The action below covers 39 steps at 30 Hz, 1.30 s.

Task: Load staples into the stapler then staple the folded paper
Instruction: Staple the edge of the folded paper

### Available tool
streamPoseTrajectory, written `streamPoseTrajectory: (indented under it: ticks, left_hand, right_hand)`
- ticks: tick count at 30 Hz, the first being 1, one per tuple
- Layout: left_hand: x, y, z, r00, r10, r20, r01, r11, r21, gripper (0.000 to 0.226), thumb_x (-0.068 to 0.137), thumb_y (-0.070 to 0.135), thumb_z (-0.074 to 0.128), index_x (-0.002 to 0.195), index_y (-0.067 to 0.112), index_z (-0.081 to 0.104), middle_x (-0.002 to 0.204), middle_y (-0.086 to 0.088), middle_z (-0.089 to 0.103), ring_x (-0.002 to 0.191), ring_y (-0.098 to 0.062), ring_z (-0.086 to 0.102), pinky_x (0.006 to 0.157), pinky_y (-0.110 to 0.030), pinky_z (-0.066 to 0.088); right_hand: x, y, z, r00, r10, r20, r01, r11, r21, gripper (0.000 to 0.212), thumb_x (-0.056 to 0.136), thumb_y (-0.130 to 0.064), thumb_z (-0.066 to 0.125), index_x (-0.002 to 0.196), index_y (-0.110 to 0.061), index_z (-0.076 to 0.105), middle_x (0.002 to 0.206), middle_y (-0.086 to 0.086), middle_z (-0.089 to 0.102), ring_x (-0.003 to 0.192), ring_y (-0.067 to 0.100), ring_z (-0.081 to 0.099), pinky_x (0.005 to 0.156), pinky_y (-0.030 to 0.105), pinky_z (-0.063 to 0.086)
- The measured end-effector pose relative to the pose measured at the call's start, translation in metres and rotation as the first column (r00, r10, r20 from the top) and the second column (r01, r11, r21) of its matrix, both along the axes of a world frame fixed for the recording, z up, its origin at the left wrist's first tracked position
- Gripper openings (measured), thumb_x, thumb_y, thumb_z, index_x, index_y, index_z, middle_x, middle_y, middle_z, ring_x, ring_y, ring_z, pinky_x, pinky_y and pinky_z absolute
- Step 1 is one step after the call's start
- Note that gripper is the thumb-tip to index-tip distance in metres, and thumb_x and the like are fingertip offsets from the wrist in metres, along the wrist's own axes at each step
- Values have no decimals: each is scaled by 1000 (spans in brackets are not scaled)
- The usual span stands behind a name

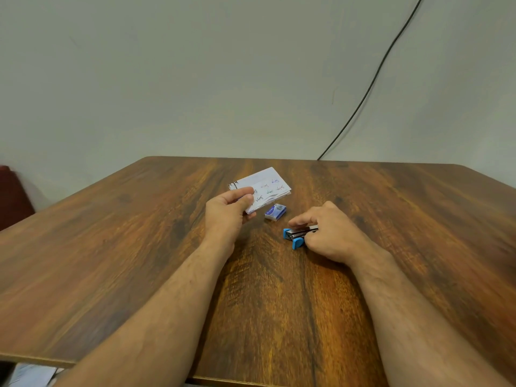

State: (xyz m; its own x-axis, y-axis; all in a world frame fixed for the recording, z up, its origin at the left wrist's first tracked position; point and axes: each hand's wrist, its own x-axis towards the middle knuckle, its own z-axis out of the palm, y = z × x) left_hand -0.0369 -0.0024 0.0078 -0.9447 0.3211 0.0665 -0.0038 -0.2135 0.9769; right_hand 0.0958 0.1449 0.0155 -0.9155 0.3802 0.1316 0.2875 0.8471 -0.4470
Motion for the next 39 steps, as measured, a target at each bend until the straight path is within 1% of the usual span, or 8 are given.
streamPoseTrajectory:
  ticks: [7, 12, 17, 21, 28, 31, 34, 39]
  left_hand:
    - [-2, 3, 0, 1000, -4, 20, 4, 1000, 10, 25, 100, 5, 57, 108, 13, 78, 105, 4, 67, 101, -18, 68, 90, -38, 61]
    - [-5, 2, -4, 997, -71, -32, 74, 994, 78, 27, 90, -4, 66, 100, 17, 80, 118, -4, 70, 105, -22, 69, 88, -39, 61]
    - [-5, 2, -5, 990, -132, -54, 137, 985, 106, 28, 87, -3, 72, 97, 21, 81, 120, -5, 71, 103, -23, 73, 78, -33, 62]
    - [-4, 3, -6, 984, -161, -73, 170, 977, 132, 29, 87, -4, 71, 95, 23, 81, 121, -7, 71, 105, -24, 72, 77, -33, 62]
    - [-3, 5, -4, 979, -161, -126, 179, 972, 153, 28, 94, 1, 63, 97, 24, 80, 120, -7, 73, 96, -15, 68, 71, -23, 56]
    - [-1, 4, -4, 973, -190, -130, 210, 964, 165, 31, 98, 0, 57, 96, 21, 79, 119, -9, 71, 81, -10, 68, 70, -23, 57]
    - [1, 4, -3, 960, -244, -138, 268, 944, 191, 28, 94, -4, 61, 102, 17, 78, 120, -11, 70, 79, -9, 71, 72, -23, 59]
    - [4, 3, -2, 944, -302, -137, 324, 925, 196, 32, 87, -10, 67, 108, 11, 76, 116, -12, 71, 85, -14, 73, 73, -25, 61]
  right_hand:
    - [-6, 3, -7, 1000, 0, 7, 0, 998, 57, 41, 84, -20, 63, 118, -41, 71, 113, -5, 62, 110, 15, 44, 100, 38, 44]
    - [-11, -1, -12, 979, -19, -201, 9, 999, -49, 30, 86, -41, 69, 115, -48, 62, 112, -5, 58, 107, 15, 52, 100, 40, 47]
    - [-14, -16, -6, 918, -9, -397, -91, 968, -233, 35, 91, -25, 73, 121, -32, 56, 107, -19, 58, 95, -5, 56, 78, 12, 44]
    - [-18, -21, -9, 907, -42, -420, -120, 929, -351, 38, 89, -17, 74, 112, -33, 49, 103, -6, 64, 81, 7, 64, 67, 21, 54]
    - [-18, -19, -12, 887, -47, -460, -109, 946, -307, 28, 92, -5, 63, 106, -26, 51, 95, -10, 56, 77, 8, 57, 58, 9, 45]
    - [-19, -19, -12, 869, -86, -487, -235, 795, -559, 28, 85, -16, 55, 106, -30, 42, 80, 5, 56, 54, 10, 45, 43, 23, 35]
    - [-23, -18, -12, 852, -153, -501, -320, 605, -729, 27, 78, -24, 43, 105, -28, 38, 74, 13, 58, 47, 15, 39, 38, 22, 26]
    - [-25, -21, -12, 876, -143, -460, -306, 572, -761, 28, 88, -27, 46, 114, -27, 35, 82, 15, 71, 47, 16, 46, 40, 26, 34]
